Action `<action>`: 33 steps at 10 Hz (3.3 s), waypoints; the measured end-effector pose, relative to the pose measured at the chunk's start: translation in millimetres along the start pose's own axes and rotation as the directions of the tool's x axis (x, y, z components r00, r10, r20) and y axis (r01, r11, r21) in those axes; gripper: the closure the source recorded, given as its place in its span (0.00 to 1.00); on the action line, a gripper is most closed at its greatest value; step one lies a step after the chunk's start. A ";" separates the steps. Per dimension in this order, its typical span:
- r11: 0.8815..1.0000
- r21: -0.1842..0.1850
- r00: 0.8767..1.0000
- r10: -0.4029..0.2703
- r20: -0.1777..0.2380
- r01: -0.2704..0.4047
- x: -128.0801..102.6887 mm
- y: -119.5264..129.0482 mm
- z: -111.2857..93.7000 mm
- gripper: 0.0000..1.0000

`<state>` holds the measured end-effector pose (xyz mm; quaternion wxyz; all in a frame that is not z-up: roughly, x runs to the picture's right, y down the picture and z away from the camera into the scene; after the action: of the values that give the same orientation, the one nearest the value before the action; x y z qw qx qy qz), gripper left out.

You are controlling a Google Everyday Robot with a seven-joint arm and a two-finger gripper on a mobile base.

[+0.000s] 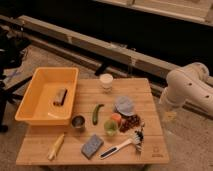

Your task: Place towel in plastic cup

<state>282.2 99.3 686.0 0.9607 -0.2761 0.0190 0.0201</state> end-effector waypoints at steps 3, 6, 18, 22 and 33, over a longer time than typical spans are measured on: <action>1.000 0.000 1.000 0.000 0.000 0.000 0.0 0.0 0.0 0.35; 1.000 0.000 1.000 0.000 0.000 0.000 0.0 0.0 0.0 0.35; 0.996 0.040 0.996 -0.078 0.031 0.077 -20.4 -8.9 2.7 0.35; 0.966 0.090 0.967 -0.249 0.054 0.244 -104.8 -28.0 17.0 0.35; 0.893 0.026 0.892 -0.450 0.035 0.450 -202.7 -76.3 120.2 0.35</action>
<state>86.5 92.8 837.9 0.9418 -0.2644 -0.0646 -0.1972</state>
